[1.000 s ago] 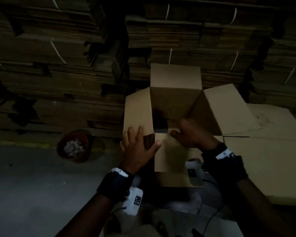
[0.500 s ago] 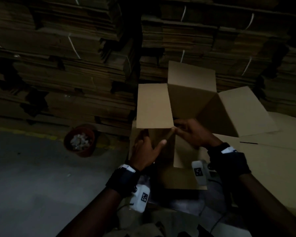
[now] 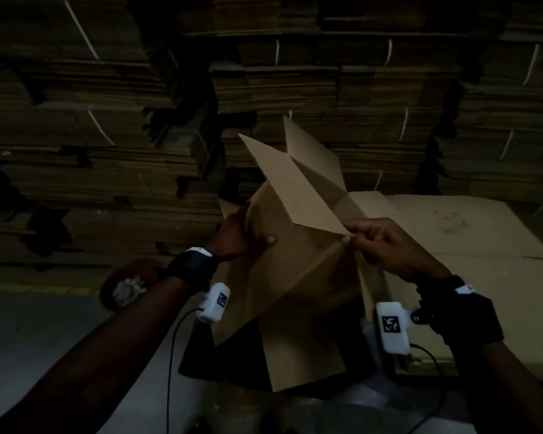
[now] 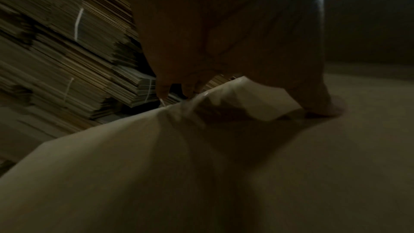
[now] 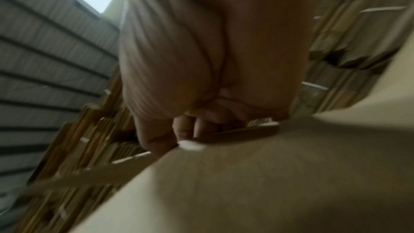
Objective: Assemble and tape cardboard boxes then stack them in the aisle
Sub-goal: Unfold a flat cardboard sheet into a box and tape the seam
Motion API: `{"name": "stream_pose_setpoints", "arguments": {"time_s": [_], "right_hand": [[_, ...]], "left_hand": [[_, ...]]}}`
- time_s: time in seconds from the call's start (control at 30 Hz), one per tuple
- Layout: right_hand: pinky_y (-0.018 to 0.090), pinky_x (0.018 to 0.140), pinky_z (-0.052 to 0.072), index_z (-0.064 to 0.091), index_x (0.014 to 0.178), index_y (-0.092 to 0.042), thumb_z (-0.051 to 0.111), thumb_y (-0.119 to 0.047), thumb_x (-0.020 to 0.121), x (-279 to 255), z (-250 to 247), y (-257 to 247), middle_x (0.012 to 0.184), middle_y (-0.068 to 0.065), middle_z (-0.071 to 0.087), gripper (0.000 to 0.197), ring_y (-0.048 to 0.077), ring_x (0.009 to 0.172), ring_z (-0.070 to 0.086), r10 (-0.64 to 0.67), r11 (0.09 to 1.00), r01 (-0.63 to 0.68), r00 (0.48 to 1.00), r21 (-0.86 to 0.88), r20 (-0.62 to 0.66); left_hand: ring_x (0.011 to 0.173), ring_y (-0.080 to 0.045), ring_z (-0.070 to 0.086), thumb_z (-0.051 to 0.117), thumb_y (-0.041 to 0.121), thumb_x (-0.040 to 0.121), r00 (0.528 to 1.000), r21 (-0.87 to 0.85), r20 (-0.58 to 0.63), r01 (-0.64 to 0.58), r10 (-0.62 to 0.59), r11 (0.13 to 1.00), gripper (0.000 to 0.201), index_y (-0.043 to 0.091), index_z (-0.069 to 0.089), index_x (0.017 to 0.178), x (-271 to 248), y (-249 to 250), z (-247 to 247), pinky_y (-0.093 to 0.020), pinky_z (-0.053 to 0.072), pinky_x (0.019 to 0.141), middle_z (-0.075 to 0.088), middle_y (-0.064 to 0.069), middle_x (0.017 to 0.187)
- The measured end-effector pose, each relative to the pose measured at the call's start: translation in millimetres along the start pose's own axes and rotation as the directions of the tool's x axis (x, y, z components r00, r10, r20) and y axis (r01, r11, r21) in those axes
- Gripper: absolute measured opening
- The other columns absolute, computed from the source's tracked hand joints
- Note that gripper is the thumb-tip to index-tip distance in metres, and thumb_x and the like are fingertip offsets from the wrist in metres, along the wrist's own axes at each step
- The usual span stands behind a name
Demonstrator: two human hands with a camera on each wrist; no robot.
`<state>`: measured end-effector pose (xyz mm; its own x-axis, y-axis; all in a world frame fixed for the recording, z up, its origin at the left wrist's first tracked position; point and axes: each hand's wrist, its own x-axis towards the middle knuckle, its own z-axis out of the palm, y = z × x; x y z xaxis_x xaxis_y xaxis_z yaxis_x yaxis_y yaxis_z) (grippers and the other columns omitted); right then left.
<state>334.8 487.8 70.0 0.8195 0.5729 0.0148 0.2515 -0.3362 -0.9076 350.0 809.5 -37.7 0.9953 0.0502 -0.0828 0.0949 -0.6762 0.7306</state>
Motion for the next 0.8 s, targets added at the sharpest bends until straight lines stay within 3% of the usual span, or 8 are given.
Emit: {"name": "stream_pose_setpoints", "arguments": {"time_s": [0.1,0.17,0.23,0.3,0.4,0.47,0.63,0.8], "right_hand": [[0.028,0.052,0.034,0.075,0.117,-0.038,0.058,-0.016,0.101,-10.3,-17.6,20.9,0.082,0.023,0.069,0.032,0.027,0.050,0.042,0.025,0.999,-0.024,0.999,0.031,-0.021],[0.040,0.070,0.050,0.075,0.119,-0.033,0.056,-0.016,0.103,-11.4,-26.7,29.9,0.103,0.016,0.075,0.030,0.040,0.077,0.065,0.008,1.000,-0.008,0.995,0.007,-0.101],[0.043,0.090,0.052,0.070,0.126,-0.021,0.051,-0.018,0.106,-3.2,-32.7,35.9,0.115,0.004,0.073,0.028,0.029,0.106,0.067,-0.033,0.978,-0.016,0.973,-0.207,-0.228],[0.043,0.096,0.042,0.059,0.133,-0.013,0.041,-0.027,0.107,5.9,-30.7,41.2,0.121,0.006,0.065,0.035,0.027,0.118,0.058,-0.042,0.868,-0.154,0.925,-0.472,-0.378],[0.077,0.109,0.007,0.038,0.149,-0.007,0.032,-0.039,0.104,16.0,-7.1,51.3,0.155,0.018,0.038,0.055,0.036,0.150,0.024,0.037,0.527,-0.482,0.836,-0.700,-0.548],[0.082,0.107,-0.003,0.026,0.156,-0.003,0.026,-0.049,0.102,21.9,19.9,57.7,0.165,0.024,0.018,0.070,0.039,0.155,0.007,0.061,0.432,-0.527,0.827,-0.732,-0.559],[0.069,0.116,-0.004,-0.021,0.158,-0.016,0.028,-0.067,0.100,37.4,91.8,74.1,0.169,0.010,-0.018,0.092,0.030,0.156,-0.011,0.224,0.728,-0.426,0.888,-0.537,-0.402],[0.066,0.120,0.001,-0.022,0.157,-0.032,0.028,-0.067,0.100,72.7,131.4,88.3,0.167,0.002,-0.024,0.083,0.032,0.156,-0.009,0.247,0.850,-0.353,0.922,-0.391,-0.298]], "left_hand": [[0.149,-0.026,0.029,0.082,0.070,0.063,0.996,-0.094,0.054,0.069,-0.065,0.993,0.136,0.027,-0.004,0.160,2.0,4.3,-2.8,-0.047,0.034,0.117,0.018,-0.001,0.167],[0.148,-0.026,0.030,0.084,0.066,0.065,0.996,-0.088,0.018,0.092,-0.091,0.992,0.136,0.023,-0.002,0.161,5.7,4.2,-3.8,-0.044,0.034,0.117,0.020,-0.003,0.166],[0.148,-0.029,0.031,0.083,0.072,0.061,0.992,-0.013,-0.013,0.122,-0.122,0.992,0.138,0.020,0.003,0.161,6.2,4.6,-7.3,-0.048,0.035,0.116,0.025,-0.006,0.164],[0.145,-0.034,0.032,0.081,0.076,0.060,0.988,0.099,-0.071,0.144,-0.137,0.985,0.130,0.016,0.019,0.157,1.0,5.6,-9.1,-0.053,0.035,0.115,0.033,-0.010,0.159],[0.124,-0.028,0.057,0.079,0.081,0.056,0.992,0.074,-0.046,0.122,-0.119,0.990,0.099,0.021,0.057,0.131,-3.2,-1.4,-10.3,-0.051,0.048,0.104,0.062,-0.005,0.132],[0.108,-0.017,0.068,0.081,0.081,0.053,0.994,-0.028,-0.011,0.109,-0.109,0.994,0.082,0.028,0.069,0.114,-3.9,-11.2,-10.9,-0.046,0.055,0.096,0.073,0.006,0.114],[0.101,-0.010,0.070,0.086,0.064,0.064,0.995,-0.161,-0.043,0.086,-0.094,0.983,0.063,0.031,0.066,0.114,-16.5,-26.1,-34.4,-0.043,0.057,0.094,0.073,0.008,0.112],[0.113,-0.011,0.065,0.085,0.056,0.071,0.992,-0.312,0.052,0.129,-0.119,0.941,0.080,0.033,0.045,0.136,-34.1,-81.5,-81.3,-0.047,0.054,0.099,0.066,0.010,0.125]]}}
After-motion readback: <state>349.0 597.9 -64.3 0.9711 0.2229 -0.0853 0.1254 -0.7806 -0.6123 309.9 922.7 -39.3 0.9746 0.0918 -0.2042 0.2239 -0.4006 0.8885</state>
